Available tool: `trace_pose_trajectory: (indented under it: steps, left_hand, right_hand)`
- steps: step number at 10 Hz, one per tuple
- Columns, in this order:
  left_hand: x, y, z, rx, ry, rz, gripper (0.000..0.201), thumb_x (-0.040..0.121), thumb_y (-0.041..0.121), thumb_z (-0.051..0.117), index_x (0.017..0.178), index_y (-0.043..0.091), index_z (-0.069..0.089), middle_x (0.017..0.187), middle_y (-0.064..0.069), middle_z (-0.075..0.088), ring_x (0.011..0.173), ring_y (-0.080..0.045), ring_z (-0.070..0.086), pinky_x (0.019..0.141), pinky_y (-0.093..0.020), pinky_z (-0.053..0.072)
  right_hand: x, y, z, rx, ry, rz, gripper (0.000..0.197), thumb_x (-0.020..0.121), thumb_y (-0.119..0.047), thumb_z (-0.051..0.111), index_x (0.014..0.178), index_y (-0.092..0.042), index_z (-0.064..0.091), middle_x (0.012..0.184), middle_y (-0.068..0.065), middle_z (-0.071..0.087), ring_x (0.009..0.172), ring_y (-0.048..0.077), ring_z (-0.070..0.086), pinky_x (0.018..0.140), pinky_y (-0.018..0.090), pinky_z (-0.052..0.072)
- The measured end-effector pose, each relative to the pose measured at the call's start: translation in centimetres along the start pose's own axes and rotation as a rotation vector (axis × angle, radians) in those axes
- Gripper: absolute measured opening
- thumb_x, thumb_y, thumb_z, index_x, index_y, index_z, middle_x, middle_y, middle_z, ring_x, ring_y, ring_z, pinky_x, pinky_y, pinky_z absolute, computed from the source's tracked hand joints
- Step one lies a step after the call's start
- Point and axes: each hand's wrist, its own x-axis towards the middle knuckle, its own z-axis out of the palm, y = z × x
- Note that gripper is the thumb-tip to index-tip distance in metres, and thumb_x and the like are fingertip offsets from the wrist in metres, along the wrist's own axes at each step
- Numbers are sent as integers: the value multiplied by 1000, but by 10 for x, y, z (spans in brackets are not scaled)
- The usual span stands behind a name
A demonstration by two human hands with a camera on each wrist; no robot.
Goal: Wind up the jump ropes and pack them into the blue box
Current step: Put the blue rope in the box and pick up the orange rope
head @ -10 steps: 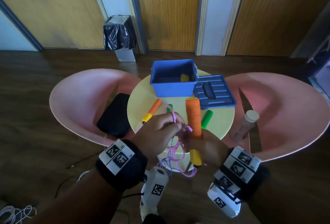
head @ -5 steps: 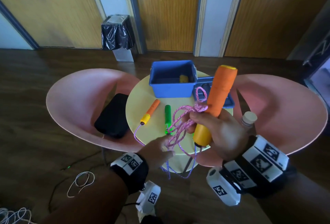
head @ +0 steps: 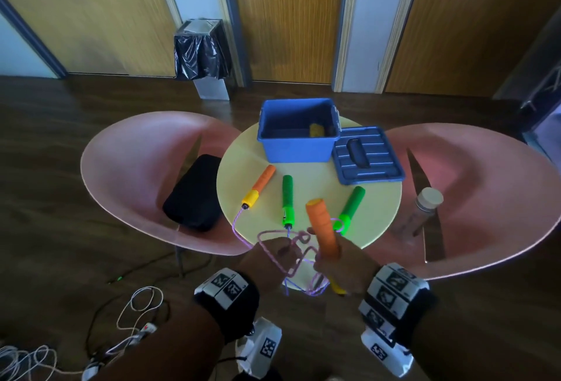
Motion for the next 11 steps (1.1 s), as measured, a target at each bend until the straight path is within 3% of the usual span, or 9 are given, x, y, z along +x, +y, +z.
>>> trace_pose_trajectory:
  steps: [1,2,3,5,7,8,9,10,11]
  left_hand:
    - [5,-6,4,70,-147,107,23,91,36,54,100,19,67,98,-3,72,94,-23,68,87,-43,54]
    - [5,-11,8,27,-148,207,15,95,14,56,100,15,70,94,6,72,90,2,66,86,-27,54]
    - [3,-18,8,52,-115,260,18,94,1,53,99,-1,70,82,14,58,76,22,54,72,-7,39]
    - [-15,-44,-19,540,-165,519,22,95,20,58,112,26,70,101,14,67,102,16,42,82,9,22]
    - [5,-129,-12,643,-540,-150,30,96,27,50,120,13,61,75,1,44,69,-17,45,71,-25,37]
    - [34,-173,-6,590,-491,-291,10,96,30,53,92,29,61,71,14,37,85,-16,45,74,-25,36]
    - [66,-195,8,180,-329,-422,23,90,25,62,70,29,51,66,15,47,65,-6,53,65,-24,38]
    - [130,-297,49,-8,-272,-516,68,63,60,68,100,3,62,99,-20,66,93,-29,67,86,-42,50]
    - [156,-307,67,-414,-5,-708,105,56,68,77,145,36,29,132,-11,57,110,-30,62,90,-47,51]
  right_hand:
    - [11,7,15,10,-232,-69,45,67,4,62,104,-22,60,70,-15,65,67,4,59,69,36,51]
    - [18,12,22,127,-324,-55,43,68,9,58,105,-13,60,85,-6,70,77,1,65,72,19,49]
    - [26,28,29,106,-236,53,26,66,-6,69,91,-13,67,77,-2,68,74,11,62,75,28,48]
    - [20,64,32,-169,-126,148,30,63,-33,68,89,-17,68,56,-6,55,55,7,49,59,32,44]
    - [6,101,54,-580,-210,228,25,74,-43,55,97,-50,59,80,-7,67,73,10,62,74,26,52]
    - [11,115,68,-580,-200,285,20,78,-45,54,94,-34,61,73,-7,63,71,12,62,75,28,53]
    - [16,115,76,-484,-152,288,18,66,-39,54,82,-38,61,66,-2,65,64,7,63,67,28,51]
    - [20,115,78,-396,-83,146,18,74,-30,60,74,-48,57,71,-19,64,65,-3,57,63,20,41]
    - [17,107,76,-314,23,-21,22,72,-36,62,93,-35,67,90,-13,69,87,-1,64,80,20,48]
